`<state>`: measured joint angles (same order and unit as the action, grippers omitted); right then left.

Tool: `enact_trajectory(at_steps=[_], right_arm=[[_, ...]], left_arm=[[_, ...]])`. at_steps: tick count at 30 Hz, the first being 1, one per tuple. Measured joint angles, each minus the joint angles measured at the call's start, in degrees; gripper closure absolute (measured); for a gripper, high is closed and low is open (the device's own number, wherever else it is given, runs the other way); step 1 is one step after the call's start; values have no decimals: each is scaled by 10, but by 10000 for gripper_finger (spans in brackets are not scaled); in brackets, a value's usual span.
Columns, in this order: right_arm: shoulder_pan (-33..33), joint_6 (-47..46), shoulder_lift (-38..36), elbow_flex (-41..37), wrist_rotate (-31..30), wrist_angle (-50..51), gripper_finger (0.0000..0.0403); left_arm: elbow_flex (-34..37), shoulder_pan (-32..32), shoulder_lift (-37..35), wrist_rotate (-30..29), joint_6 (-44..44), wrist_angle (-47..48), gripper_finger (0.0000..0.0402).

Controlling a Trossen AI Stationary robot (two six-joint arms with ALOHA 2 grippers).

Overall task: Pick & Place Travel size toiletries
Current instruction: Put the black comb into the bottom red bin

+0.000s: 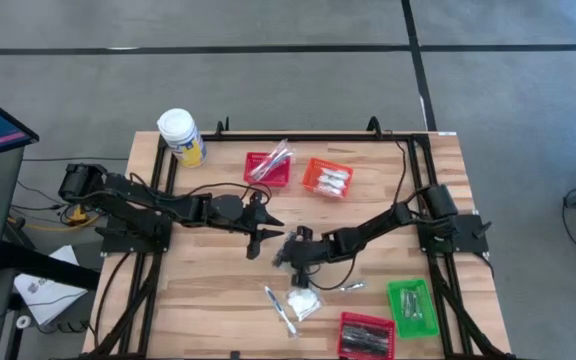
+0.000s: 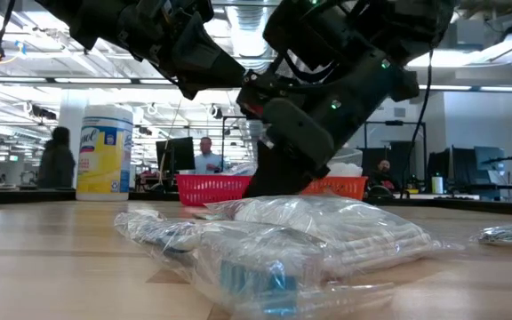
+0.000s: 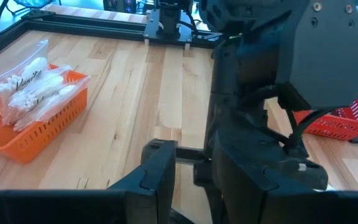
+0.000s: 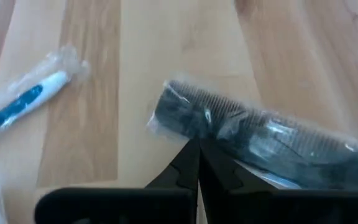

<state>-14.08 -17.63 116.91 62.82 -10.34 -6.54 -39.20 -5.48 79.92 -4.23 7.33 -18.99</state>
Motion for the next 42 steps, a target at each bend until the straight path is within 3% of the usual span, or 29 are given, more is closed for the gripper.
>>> enact_trajectory(at_steps=[8, 20, 24, 32, 37, 39, 42], right_arm=[[15, -15, 9, 1, -85, -32, 403], [-41, 31, -6, 1, -252, -90, 403], [-42, 13, -6, 1, -269, -70, 403], [-16, -8, -6, -9, -184, -46, 403], [10, 45, -6, -10, 44, -89, 403], [11, 45, -6, -10, 57, -87, 403], [3, 43, -6, -10, 17, -91, 403]], left_arm=[[0, 0, 0, 0, 0, 0, 293], [0, 0, 0, 0, 0, 1, 293], [0, 0, 0, 0, 5, 1, 293], [0, -6, 0, 0, 6, 4, 293], [0, -2, 0, 0, 2, 5, 293], [0, -2, 0, 0, 2, 5, 293], [0, -2, 0, 0, 2, 5, 293]])
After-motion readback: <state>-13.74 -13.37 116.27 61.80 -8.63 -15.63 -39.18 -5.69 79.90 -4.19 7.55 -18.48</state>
